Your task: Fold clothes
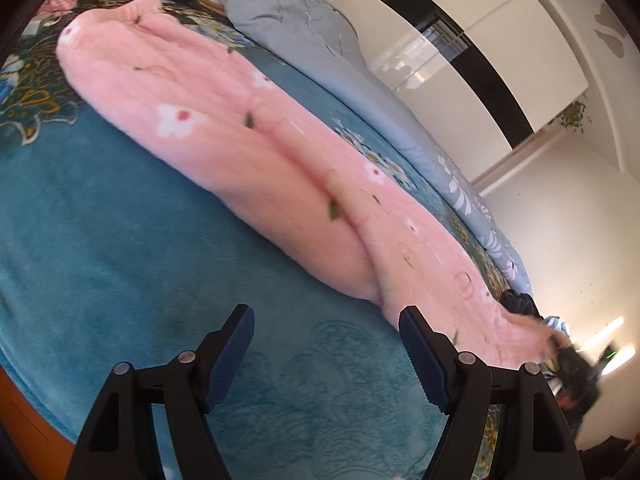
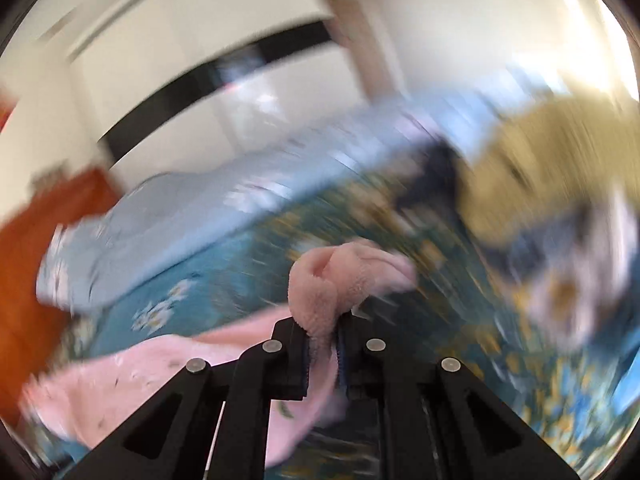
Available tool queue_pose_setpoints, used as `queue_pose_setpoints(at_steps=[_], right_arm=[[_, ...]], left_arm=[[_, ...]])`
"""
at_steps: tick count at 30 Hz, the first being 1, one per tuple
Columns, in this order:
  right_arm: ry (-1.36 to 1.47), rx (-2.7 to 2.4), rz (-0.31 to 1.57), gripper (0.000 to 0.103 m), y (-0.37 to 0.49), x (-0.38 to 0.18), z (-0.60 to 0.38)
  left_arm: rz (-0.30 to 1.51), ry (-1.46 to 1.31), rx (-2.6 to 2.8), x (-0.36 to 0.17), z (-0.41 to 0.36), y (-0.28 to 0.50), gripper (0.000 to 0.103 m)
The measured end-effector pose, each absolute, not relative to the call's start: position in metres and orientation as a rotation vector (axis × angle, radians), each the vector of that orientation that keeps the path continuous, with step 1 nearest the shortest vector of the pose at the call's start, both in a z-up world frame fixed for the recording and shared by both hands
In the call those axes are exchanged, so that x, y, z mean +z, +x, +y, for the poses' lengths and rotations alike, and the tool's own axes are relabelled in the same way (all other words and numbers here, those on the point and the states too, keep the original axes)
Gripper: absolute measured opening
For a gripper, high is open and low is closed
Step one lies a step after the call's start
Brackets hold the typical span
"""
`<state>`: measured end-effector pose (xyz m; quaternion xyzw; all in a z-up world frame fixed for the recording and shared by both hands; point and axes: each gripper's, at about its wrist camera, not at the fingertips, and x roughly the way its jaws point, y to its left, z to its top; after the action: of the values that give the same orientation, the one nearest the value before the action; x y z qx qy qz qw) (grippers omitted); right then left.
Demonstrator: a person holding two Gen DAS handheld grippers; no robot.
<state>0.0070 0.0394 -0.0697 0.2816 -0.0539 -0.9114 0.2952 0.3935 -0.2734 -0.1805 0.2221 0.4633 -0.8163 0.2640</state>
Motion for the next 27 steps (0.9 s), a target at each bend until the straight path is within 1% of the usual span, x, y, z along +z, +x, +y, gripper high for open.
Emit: queue_pose_setpoints(at_steps=[3,7,12,16,19,21,24,25,27], right_arm=[[0.618,-2.363,0.051,0.012,0.048,-0.033,-0.029],[0.570,-2.287,0.195,0.012,0.089,-0.026,-0.117],[0.634,-2.166,0.319,0.012,0.139,-0.069,-0.205],[0.694,-2.054,0.447,0.012,0.179,-0.121,-0.252],[0.718,-2.017,0.545,0.012,0.200,-0.153,-0.272],[0.736,-2.013,0.565,0.014,0.205,-0.165,-0.277],[0.772,-1.999,0.535,0.016,0.204,-0.171,-0.279],[0.783,-1.987,0.520,0.019,0.204,-0.172,-0.279],[0.795,-1.911,0.495,0.037,0.202,-0.173,-0.280]], left_arm=[[1.318,0.574,-2.193,-0.189,-0.279,0.407,0.078],[1.381,0.523,-2.170,-0.195,-0.287,0.428,0.078],[1.419,0.463,-2.135,-0.199,-0.300,0.456,0.078],[1.455,0.436,-2.134,-0.203,-0.307,0.467,0.078],[1.442,0.441,-2.139,-0.202,-0.308,0.469,0.078],[1.424,0.443,-2.140,-0.200,-0.309,0.470,0.078],[1.409,0.441,-2.139,-0.198,-0.310,0.472,0.078],[1.413,0.438,-2.139,-0.197,-0.312,0.470,0.078],[1.417,0.437,-2.134,-0.198,-0.313,0.473,0.078]])
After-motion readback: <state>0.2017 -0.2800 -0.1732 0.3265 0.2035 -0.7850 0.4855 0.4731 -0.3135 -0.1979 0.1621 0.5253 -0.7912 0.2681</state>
